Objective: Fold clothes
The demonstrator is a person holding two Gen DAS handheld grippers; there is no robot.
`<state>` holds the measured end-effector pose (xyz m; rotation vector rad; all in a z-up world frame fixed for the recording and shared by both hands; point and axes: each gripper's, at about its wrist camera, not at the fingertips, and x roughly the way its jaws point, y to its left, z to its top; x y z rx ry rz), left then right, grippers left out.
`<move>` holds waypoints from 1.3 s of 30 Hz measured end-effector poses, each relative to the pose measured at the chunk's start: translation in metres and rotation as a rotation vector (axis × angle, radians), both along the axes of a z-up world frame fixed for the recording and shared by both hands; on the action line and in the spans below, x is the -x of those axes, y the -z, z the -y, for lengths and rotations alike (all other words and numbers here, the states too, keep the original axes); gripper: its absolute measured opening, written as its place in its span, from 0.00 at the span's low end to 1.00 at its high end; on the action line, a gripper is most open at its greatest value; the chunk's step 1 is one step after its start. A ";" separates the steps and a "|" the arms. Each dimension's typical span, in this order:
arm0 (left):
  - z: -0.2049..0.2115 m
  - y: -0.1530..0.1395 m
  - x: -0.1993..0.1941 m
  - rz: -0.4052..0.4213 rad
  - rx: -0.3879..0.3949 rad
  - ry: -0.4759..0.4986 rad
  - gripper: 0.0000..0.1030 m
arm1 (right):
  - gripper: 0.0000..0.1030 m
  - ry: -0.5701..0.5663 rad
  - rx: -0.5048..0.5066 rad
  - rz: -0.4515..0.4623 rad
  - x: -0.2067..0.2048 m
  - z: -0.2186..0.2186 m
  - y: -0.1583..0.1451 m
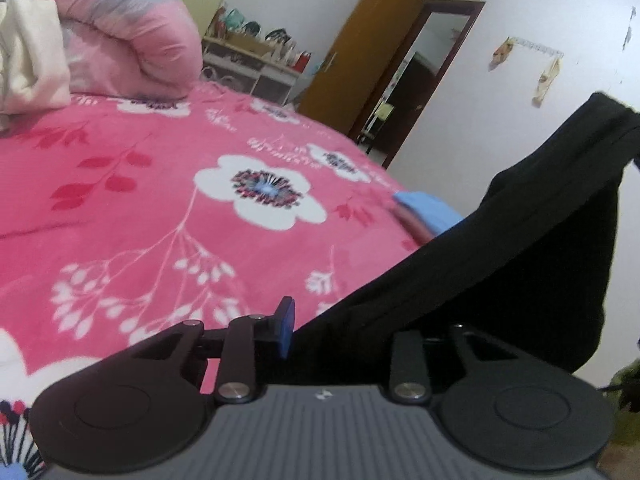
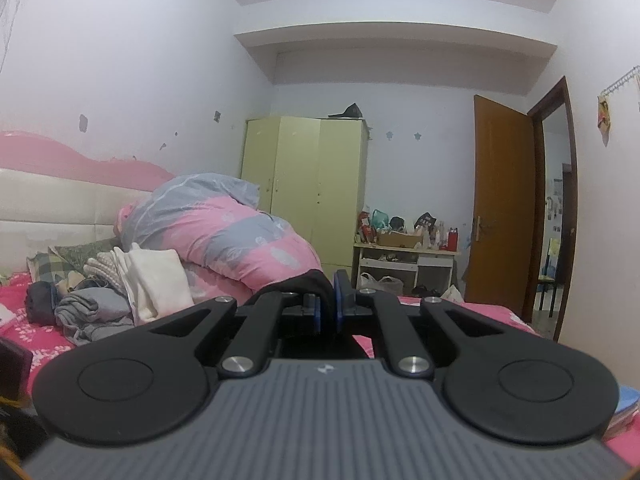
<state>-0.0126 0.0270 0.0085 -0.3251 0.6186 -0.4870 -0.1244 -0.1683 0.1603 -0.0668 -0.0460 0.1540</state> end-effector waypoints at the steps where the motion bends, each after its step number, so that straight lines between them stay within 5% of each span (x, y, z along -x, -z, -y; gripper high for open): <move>1: 0.000 0.001 0.000 0.003 -0.012 0.001 0.25 | 0.05 -0.002 -0.003 -0.002 0.000 0.001 0.000; 2: 0.000 -0.002 0.000 0.014 -0.026 0.002 0.10 | 0.05 -0.001 0.000 -0.001 -0.001 0.001 0.001; 3: 0.000 -0.006 0.001 0.030 -0.040 0.002 0.06 | 0.05 0.000 0.004 -0.001 -0.003 0.002 0.001; 13: -0.028 -0.126 -0.026 0.315 -0.062 -0.064 0.05 | 0.05 0.036 -0.005 0.066 -0.029 0.025 -0.028; 17: -0.021 -0.164 -0.041 0.419 -0.127 -0.085 0.05 | 0.05 0.043 -0.018 0.095 -0.051 0.035 -0.042; 22: -0.013 -0.182 -0.076 0.446 -0.186 -0.111 0.05 | 0.05 0.066 0.013 0.090 -0.100 0.041 -0.050; 29: -0.008 -0.165 -0.160 0.374 -0.261 -0.157 0.05 | 0.05 0.078 0.061 0.002 -0.201 0.044 -0.025; 39: -0.031 -0.078 -0.283 0.168 -0.317 -0.247 0.05 | 0.05 0.068 0.158 -0.188 -0.358 0.023 0.055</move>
